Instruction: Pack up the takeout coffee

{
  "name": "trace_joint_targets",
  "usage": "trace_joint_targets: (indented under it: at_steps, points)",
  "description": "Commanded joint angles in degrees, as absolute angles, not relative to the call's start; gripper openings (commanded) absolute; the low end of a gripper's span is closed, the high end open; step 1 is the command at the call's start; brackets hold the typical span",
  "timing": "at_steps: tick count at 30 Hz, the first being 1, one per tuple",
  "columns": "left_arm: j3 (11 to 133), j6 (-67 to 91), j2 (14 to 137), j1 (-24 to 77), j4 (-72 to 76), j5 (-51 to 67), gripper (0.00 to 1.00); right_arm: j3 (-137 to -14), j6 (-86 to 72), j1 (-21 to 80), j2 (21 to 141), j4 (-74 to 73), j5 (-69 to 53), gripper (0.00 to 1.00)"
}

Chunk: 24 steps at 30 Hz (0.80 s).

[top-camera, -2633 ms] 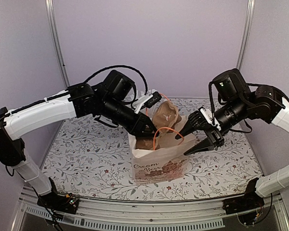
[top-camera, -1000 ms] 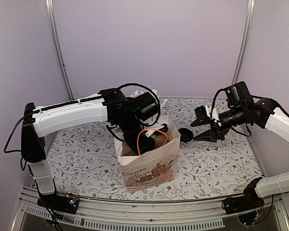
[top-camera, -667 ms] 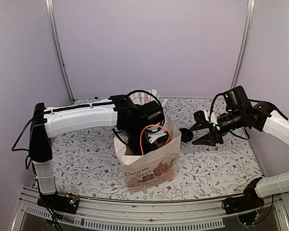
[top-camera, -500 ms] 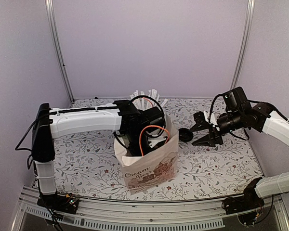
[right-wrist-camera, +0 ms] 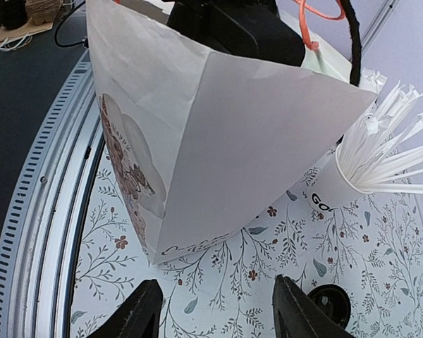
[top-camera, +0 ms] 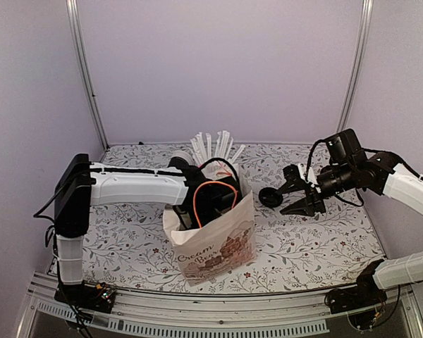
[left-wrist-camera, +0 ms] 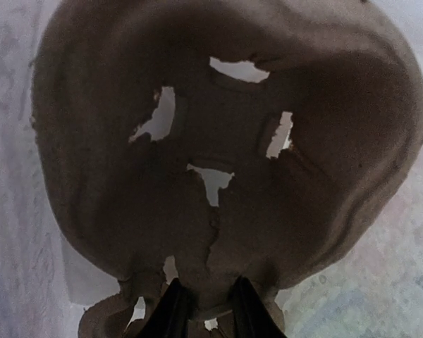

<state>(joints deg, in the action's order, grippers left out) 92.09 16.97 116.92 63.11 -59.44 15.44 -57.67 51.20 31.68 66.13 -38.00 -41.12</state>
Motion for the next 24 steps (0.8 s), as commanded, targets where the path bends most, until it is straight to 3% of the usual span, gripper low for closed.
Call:
trace_joint_targets:
  at_steps: [1,17,20,24]
  points:
    - [89.1,17.84,118.67,64.16,-55.03,18.27,0.23,-56.78,50.71,31.29,66.31,-37.09,-42.53,0.57]
    - [92.56,17.52,115.8,65.37,-57.66,16.65,0.54,-56.46,50.55,31.29,65.91,-37.38,-43.2,0.59]
    - [94.11,17.3,114.97,65.65,-59.52,15.3,0.64,-56.84,50.58,31.29,65.51,-37.91,-43.75,0.59]
    - [96.86,17.07,114.47,65.75,-62.96,13.91,0.66,-57.83,50.99,31.29,65.13,-39.53,-44.6,0.6]
